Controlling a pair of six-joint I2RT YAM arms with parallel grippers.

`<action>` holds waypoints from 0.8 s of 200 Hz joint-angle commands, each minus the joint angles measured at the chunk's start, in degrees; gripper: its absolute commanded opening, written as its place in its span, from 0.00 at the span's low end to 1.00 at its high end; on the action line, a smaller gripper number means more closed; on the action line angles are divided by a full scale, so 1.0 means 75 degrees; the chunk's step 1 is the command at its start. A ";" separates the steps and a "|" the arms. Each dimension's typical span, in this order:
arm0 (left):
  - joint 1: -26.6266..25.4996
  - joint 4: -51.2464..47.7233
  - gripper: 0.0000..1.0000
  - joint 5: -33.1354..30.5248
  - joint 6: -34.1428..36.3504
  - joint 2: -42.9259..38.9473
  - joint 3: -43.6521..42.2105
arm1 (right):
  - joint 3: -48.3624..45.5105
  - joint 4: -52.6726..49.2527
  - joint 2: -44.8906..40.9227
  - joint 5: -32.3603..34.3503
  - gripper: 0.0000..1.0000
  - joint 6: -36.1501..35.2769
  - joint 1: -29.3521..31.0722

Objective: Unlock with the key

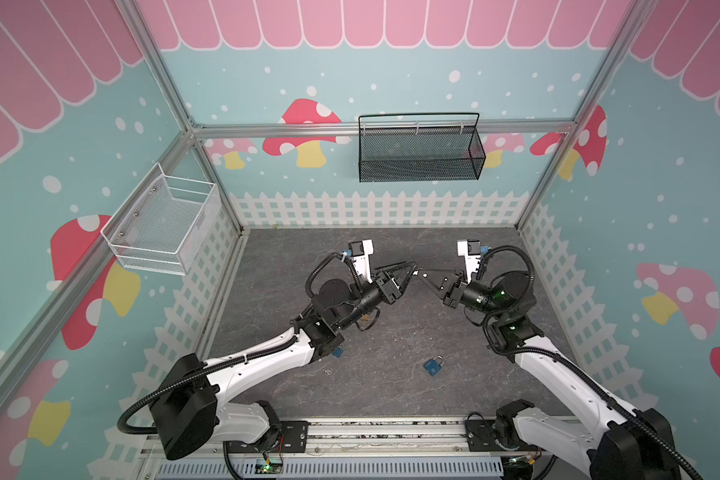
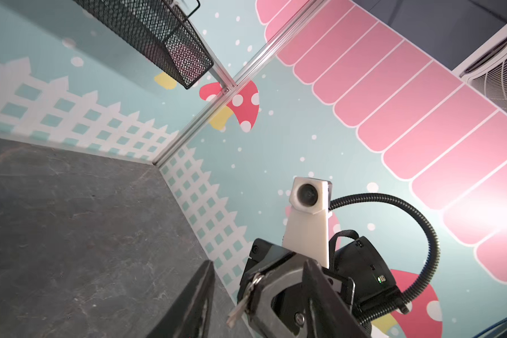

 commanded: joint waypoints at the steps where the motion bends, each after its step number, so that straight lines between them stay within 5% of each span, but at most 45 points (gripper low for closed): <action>1: -0.0088 0.0819 0.45 0.0347 -0.0587 0.0107 0.0027 | -0.0097 0.0881 -0.0194 0.0175 0.00 0.0111 0.0069; 61: -0.0094 0.1457 0.22 0.0339 -0.0649 0.0188 -0.0218 | -0.0276 0.1035 -0.0293 0.0409 0.00 0.0265 0.0080; 160: -0.0094 0.1211 0.12 0.0634 -0.0511 0.0361 0.0060 | -0.0331 0.1306 -0.0316 0.0468 0.00 0.0254 0.0080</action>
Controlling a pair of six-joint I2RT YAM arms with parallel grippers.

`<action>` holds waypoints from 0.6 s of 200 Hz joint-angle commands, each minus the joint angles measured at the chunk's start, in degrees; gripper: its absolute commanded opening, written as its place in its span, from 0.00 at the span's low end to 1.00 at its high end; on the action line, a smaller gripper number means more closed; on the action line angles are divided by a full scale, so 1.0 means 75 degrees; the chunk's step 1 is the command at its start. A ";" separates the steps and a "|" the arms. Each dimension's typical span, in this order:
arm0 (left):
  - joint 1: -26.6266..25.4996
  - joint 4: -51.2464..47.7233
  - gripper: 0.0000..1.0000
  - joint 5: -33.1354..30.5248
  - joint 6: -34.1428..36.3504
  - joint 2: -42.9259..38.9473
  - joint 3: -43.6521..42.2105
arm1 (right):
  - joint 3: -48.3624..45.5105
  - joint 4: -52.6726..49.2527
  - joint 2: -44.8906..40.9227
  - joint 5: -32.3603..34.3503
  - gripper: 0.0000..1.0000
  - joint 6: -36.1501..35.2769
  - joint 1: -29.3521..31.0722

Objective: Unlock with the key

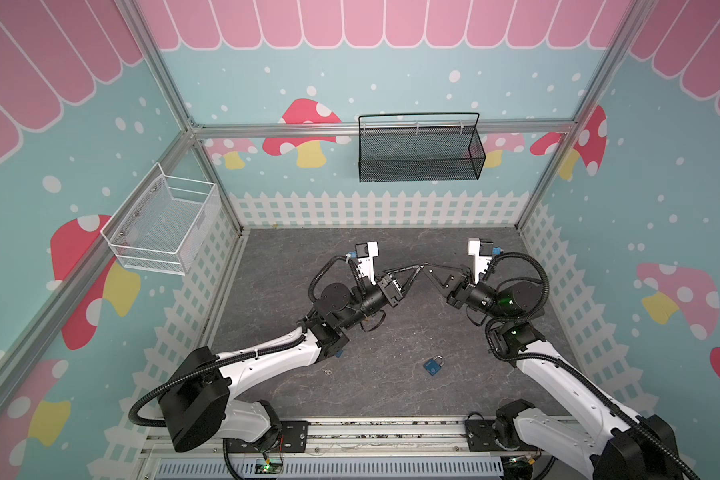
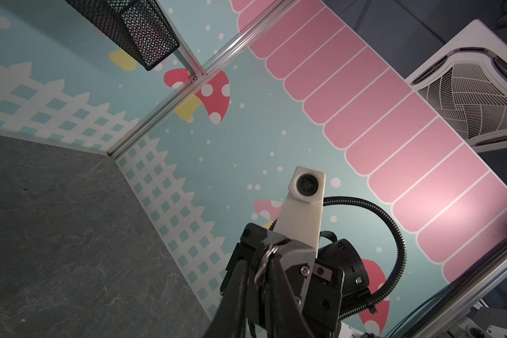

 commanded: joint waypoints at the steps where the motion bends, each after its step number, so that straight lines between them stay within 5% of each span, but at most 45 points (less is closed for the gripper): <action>1: -0.0007 0.0121 0.12 0.0087 0.0040 0.0034 0.0190 | -0.0149 0.0312 -0.0074 0.0007 0.00 0.0056 0.0031; 32: 0.0033 -0.0277 0.02 -0.0074 0.0311 -0.0128 0.0239 | -0.0250 0.0252 -0.0131 -0.0034 0.00 -0.0066 0.0031; 120: 0.0151 0.0182 0.13 0.0287 0.0226 0.0020 0.0402 | -0.0191 0.0263 -0.0039 -0.0132 0.00 -0.0182 0.0031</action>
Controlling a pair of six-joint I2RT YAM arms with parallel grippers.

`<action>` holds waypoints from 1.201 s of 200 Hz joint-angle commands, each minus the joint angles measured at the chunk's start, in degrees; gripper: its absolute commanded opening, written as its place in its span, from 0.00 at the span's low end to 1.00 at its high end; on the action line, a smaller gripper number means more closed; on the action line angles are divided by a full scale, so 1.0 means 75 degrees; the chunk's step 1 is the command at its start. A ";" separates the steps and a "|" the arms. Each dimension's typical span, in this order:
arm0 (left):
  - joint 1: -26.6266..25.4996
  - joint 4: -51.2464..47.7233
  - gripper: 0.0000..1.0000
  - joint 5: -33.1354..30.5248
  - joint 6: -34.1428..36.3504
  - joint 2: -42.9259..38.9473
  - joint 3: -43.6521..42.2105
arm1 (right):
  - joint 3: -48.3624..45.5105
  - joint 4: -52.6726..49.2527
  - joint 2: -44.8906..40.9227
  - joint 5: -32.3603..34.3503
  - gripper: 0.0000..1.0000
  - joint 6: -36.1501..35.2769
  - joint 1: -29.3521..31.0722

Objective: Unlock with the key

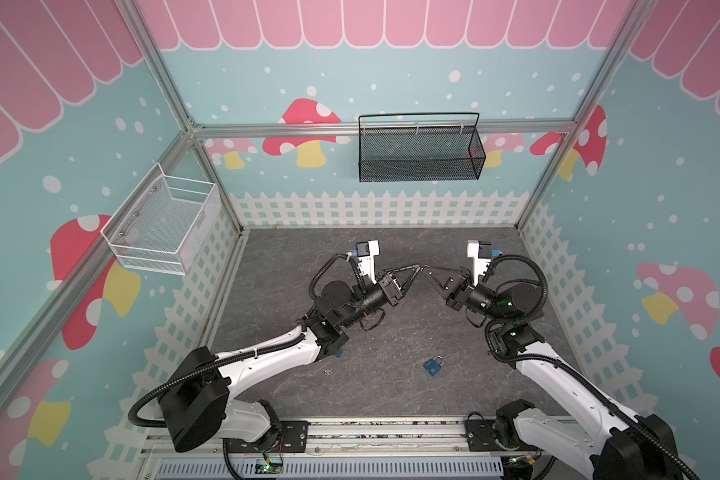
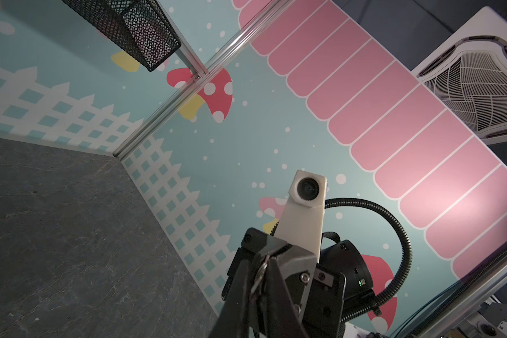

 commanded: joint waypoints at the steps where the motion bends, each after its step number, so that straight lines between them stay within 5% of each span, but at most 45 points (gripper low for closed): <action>1: 0.0058 0.0402 0.12 0.0159 -0.0005 0.0049 0.0277 | -0.0014 0.0190 -0.0030 -0.0113 0.00 -0.0083 0.0031; 23: 0.0070 0.0324 0.00 0.0239 -0.0027 0.0112 0.0351 | -0.0019 0.0194 -0.0055 -0.0072 0.00 -0.0103 0.0030; 65: 0.0149 0.0045 0.00 0.0333 0.0089 -0.0017 0.0330 | 0.0134 -0.0149 -0.0066 -0.0089 0.04 -0.0396 0.0018; 103: 0.0491 -0.1220 0.00 0.0759 0.0768 -0.0407 0.0478 | 0.0608 -0.1662 -0.0234 -0.0125 0.54 -0.1099 -0.0152; 138: 0.0749 -0.2685 0.00 0.1361 0.1576 -0.0621 0.0940 | 0.1124 -0.2692 -0.0378 -0.0742 0.74 -0.1770 -0.0281; 204: 0.0761 -0.3454 0.00 0.2001 0.2112 -0.0625 0.1503 | 0.1733 -0.2701 0.0351 -0.2252 0.66 -0.1481 -0.0672; 240: 0.0761 -0.3535 0.00 0.2053 0.2198 -0.0625 0.1578 | 0.1882 -0.2983 0.0617 -0.2087 0.63 -0.1534 -0.0684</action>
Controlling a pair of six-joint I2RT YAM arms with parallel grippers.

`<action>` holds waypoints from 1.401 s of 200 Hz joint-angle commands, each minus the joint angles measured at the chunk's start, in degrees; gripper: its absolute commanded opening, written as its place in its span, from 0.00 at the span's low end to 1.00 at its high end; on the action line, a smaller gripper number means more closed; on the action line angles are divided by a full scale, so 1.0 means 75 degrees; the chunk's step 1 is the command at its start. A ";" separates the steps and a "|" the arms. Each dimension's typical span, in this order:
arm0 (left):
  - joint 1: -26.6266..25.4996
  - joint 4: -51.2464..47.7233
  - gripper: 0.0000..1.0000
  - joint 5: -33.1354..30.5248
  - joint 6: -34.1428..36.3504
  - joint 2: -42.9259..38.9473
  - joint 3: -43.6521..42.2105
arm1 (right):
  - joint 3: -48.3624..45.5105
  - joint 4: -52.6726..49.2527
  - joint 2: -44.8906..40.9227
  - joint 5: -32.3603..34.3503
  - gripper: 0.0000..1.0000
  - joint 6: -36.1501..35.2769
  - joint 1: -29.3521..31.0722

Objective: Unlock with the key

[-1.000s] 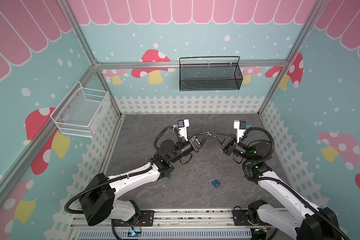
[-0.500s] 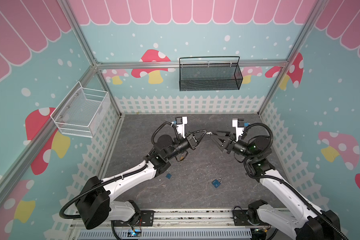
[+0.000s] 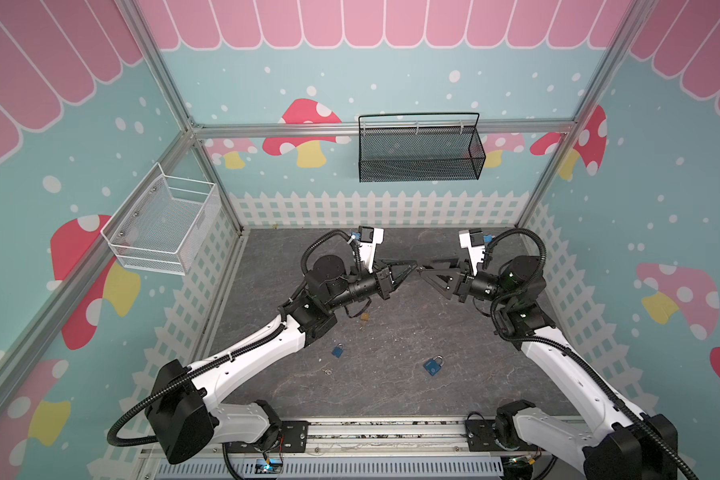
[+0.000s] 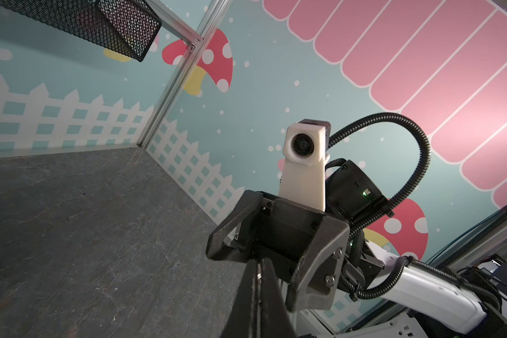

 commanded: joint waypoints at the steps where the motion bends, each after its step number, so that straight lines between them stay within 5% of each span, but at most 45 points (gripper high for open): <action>1: 0.0021 -0.0223 0.00 0.0272 0.0216 -0.0086 0.0261 | 0.0269 -0.0130 0.0152 -0.0211 0.63 -0.0070 -0.0025; 69: 0.0021 -0.0566 0.00 -0.0266 0.0255 -0.0186 0.0329 | 0.0156 -0.0999 0.0049 0.0264 0.53 -0.0465 -0.0049; 135: 0.0033 -0.1013 0.00 -0.0551 0.0455 -0.0228 0.0484 | 0.0735 -0.2665 -0.0359 0.1092 0.54 -0.1413 -0.0049; 193: 0.0033 -0.1076 0.00 -0.0182 0.0558 -0.0157 0.0690 | 0.0561 -0.1085 -0.0319 -0.0369 0.54 -0.0961 -0.0049; 280: 0.0033 -0.0870 0.00 0.0189 0.0391 0.0002 0.0814 | 0.0392 0.0019 0.0219 -0.1133 0.27 -0.0371 -0.0049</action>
